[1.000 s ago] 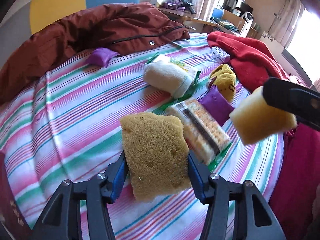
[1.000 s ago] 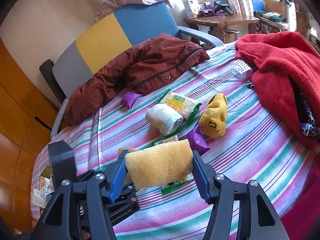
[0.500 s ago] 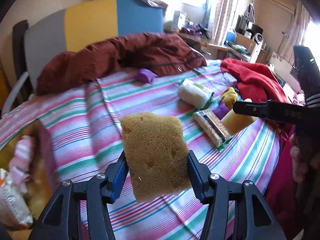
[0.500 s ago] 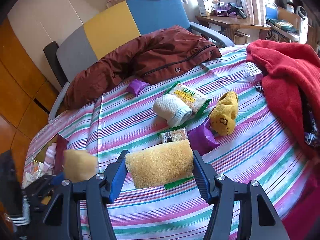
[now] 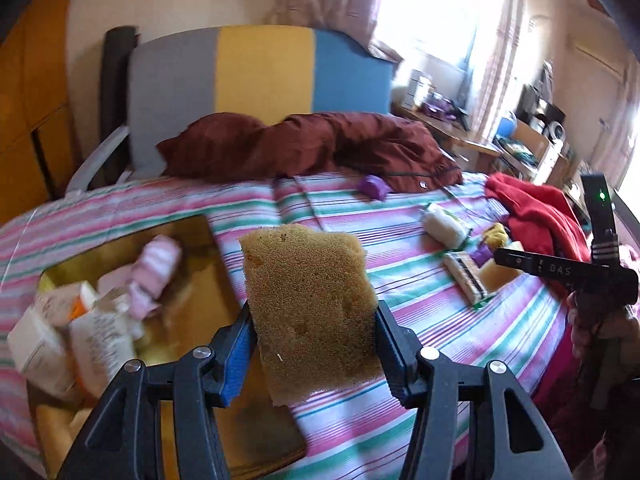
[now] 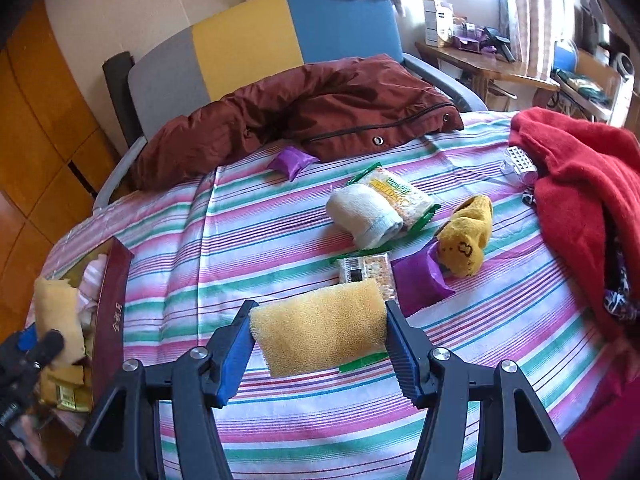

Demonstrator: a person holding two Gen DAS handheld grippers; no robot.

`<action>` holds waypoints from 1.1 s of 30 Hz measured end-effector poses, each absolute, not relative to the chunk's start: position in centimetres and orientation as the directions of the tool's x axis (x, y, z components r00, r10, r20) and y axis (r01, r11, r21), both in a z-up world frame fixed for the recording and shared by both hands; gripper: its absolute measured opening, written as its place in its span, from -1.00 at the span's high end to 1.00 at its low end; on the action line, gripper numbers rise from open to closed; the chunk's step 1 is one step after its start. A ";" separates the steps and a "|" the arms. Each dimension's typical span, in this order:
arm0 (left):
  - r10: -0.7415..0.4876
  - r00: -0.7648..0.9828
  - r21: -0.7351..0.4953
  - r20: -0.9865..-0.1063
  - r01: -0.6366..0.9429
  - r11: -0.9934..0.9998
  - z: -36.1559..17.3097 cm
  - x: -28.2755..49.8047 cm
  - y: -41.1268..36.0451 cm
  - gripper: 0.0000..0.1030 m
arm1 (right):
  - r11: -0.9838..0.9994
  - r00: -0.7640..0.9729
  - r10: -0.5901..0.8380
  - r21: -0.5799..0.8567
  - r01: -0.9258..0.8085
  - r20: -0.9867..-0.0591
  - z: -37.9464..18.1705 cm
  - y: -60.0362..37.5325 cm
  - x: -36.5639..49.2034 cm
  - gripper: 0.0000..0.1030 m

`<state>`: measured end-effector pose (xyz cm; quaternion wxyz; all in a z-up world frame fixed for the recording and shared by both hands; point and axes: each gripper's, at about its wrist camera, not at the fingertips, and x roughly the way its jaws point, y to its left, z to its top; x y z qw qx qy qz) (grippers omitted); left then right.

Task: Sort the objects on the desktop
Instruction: 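Carry both yellow sponges into the gold tray and open both tools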

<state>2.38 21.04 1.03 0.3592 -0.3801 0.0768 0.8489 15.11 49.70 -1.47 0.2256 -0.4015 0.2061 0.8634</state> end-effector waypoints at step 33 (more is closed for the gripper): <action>0.417 -0.555 -0.318 -0.719 -0.271 -0.909 -3.0 -2.4 0.4 -0.29 | -0.915 -0.622 -0.363 0.392 0.097 -0.694 0.5 24.0 4.3 -0.88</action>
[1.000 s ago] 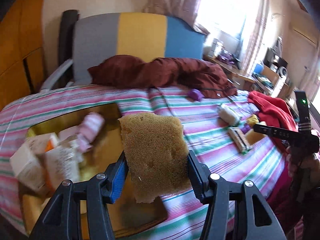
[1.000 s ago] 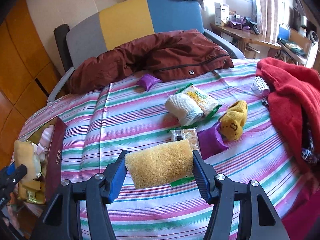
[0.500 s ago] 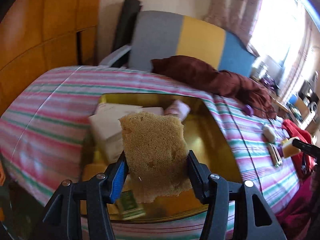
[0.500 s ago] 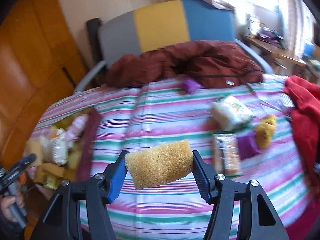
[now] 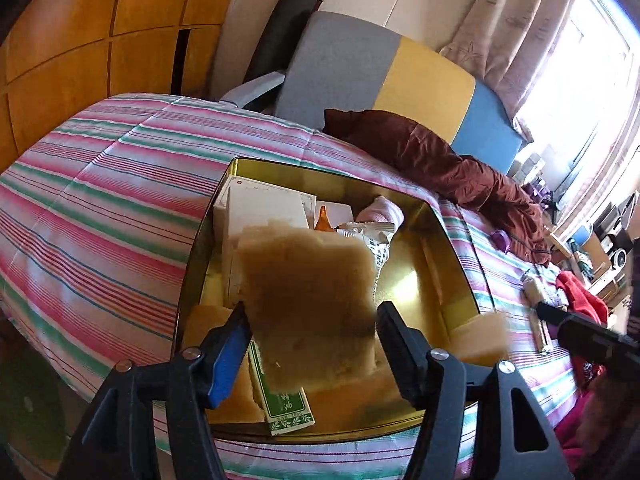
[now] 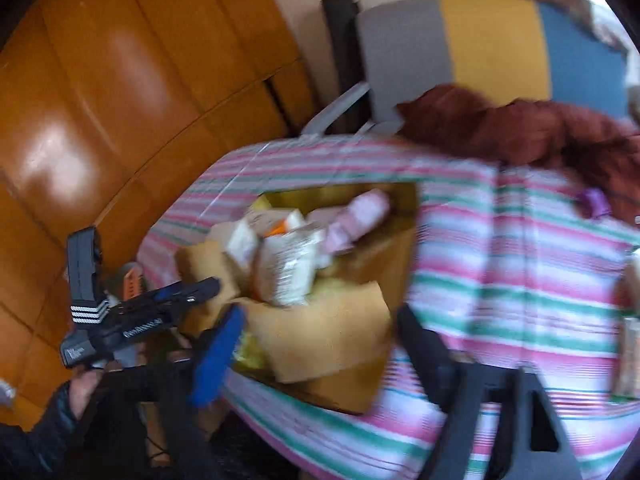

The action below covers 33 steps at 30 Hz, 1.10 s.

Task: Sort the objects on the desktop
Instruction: 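Carry both yellow sponges into the gold tray and open both tools, then withdraw both open tools from the tray toward the remaining items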

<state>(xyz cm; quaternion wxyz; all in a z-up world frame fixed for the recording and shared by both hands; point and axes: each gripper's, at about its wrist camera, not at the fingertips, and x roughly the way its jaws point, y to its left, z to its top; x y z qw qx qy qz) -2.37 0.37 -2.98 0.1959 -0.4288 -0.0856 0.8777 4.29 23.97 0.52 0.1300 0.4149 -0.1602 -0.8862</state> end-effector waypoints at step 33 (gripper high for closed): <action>0.334 -0.639 -0.209 -0.693 -0.265 -0.941 -1.0 -1.2 -0.1 -0.30 | -0.912 -0.562 -0.347 0.411 0.015 -0.750 -3.4 23.6 5.7 -0.94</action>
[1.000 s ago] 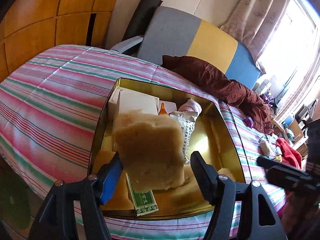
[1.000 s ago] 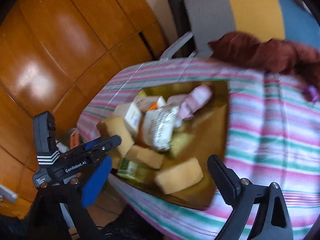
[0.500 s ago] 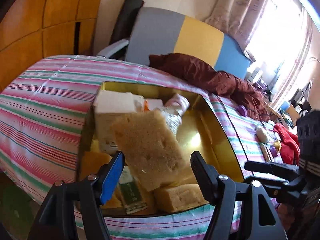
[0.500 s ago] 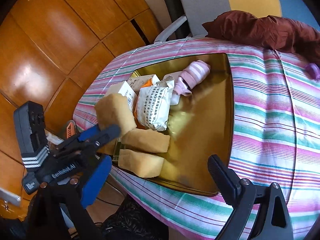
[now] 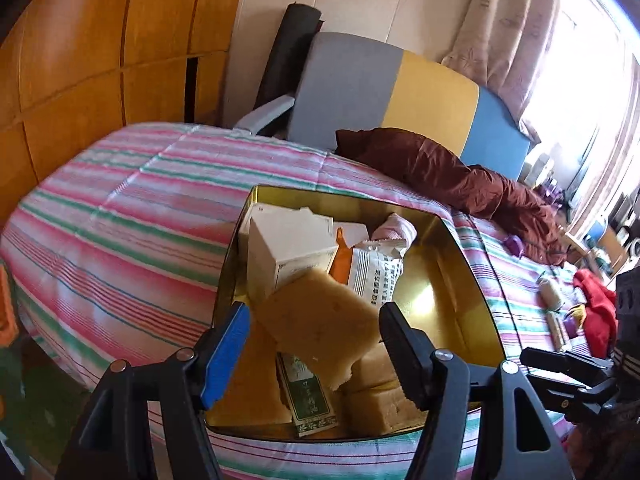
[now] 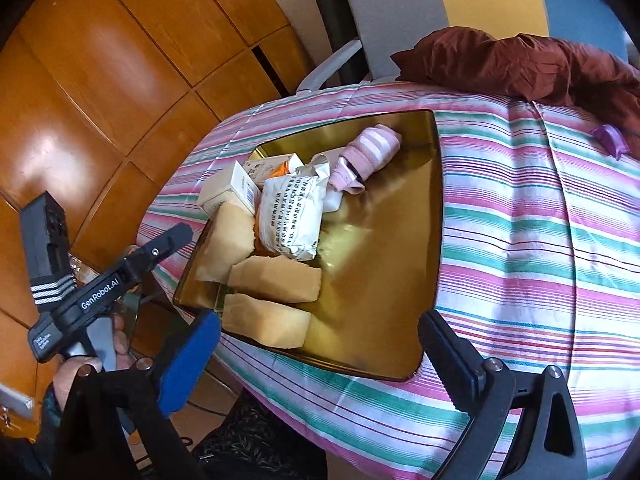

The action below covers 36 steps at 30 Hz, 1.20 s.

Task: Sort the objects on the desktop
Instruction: 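Withdraw both open tools from the tray toward the remaining items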

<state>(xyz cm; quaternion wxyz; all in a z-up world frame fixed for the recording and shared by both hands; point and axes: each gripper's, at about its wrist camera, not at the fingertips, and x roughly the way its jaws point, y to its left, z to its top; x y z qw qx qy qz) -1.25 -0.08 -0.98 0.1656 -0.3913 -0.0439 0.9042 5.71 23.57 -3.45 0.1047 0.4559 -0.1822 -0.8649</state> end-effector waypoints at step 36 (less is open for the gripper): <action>0.408 -0.611 -0.046 -0.678 -0.519 -0.854 2.3 2.1 11.1 -0.32 | -0.965 -0.660 -0.046 0.204 -0.164 -0.750 0.6 33.9 8.4 -0.93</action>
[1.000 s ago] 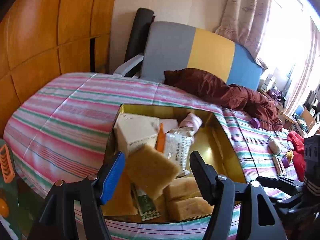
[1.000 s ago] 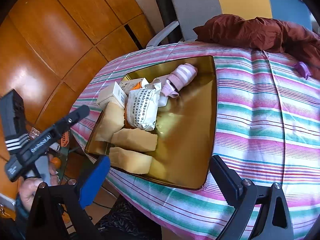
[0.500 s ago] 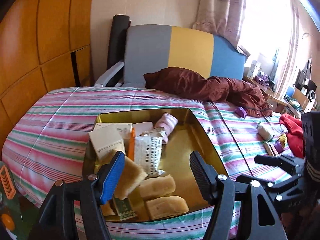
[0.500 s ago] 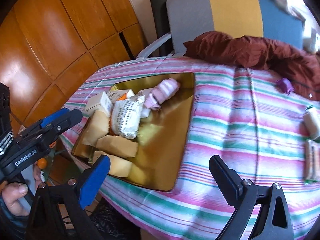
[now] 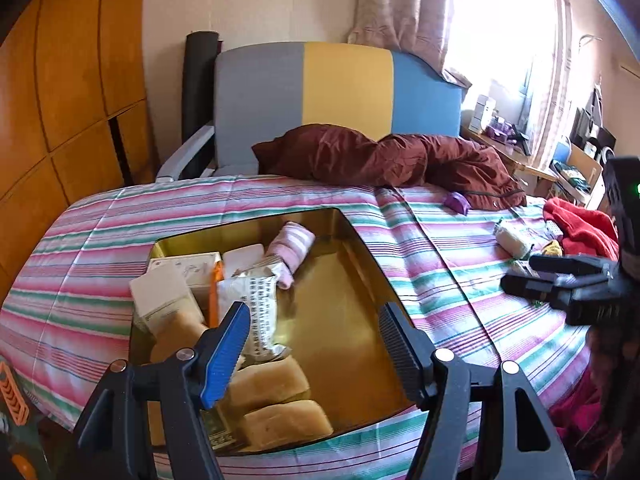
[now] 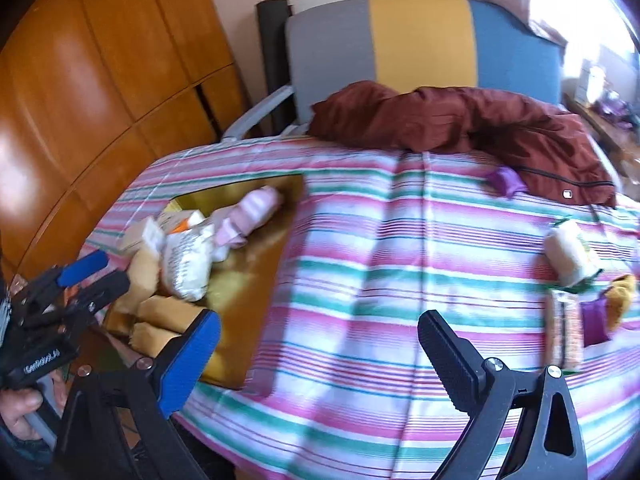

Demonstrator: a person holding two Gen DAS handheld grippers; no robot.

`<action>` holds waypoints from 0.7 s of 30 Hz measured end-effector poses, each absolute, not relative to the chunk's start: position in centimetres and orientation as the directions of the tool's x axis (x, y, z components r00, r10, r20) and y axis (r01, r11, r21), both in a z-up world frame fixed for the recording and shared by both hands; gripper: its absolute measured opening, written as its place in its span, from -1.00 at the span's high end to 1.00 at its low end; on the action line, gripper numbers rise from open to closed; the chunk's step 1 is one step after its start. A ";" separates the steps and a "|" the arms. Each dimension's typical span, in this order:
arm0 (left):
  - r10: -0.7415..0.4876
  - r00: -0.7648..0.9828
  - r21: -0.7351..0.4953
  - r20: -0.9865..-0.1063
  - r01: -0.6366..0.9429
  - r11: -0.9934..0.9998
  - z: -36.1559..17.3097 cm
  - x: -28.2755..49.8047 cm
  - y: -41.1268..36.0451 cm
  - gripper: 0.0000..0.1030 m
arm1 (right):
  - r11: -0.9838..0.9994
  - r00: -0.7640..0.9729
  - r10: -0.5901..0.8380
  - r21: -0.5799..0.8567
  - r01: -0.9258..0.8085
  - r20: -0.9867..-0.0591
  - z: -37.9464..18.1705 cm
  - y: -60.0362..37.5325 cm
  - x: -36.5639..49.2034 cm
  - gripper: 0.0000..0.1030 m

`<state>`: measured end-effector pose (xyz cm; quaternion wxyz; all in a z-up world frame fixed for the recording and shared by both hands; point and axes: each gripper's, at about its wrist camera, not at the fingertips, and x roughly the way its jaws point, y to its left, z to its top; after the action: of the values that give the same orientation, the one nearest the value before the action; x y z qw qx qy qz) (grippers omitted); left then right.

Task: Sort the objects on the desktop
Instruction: 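Withdraw both open tools from the tray toward the remaining items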

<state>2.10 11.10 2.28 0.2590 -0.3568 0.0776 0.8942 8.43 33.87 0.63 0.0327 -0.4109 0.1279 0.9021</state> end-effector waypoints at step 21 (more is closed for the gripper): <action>0.489 -0.457 -0.107 -0.743 -0.640 -0.761 0.0 2.2 16.8 -0.31 | -0.728 -0.613 0.163 0.325 -0.604 -0.774 2.5 54.3 15.2 -0.89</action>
<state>2.22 16.78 -0.03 0.3326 -0.4011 0.0942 0.8483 15.19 54.32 2.52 0.2257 -0.3779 0.2920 0.8491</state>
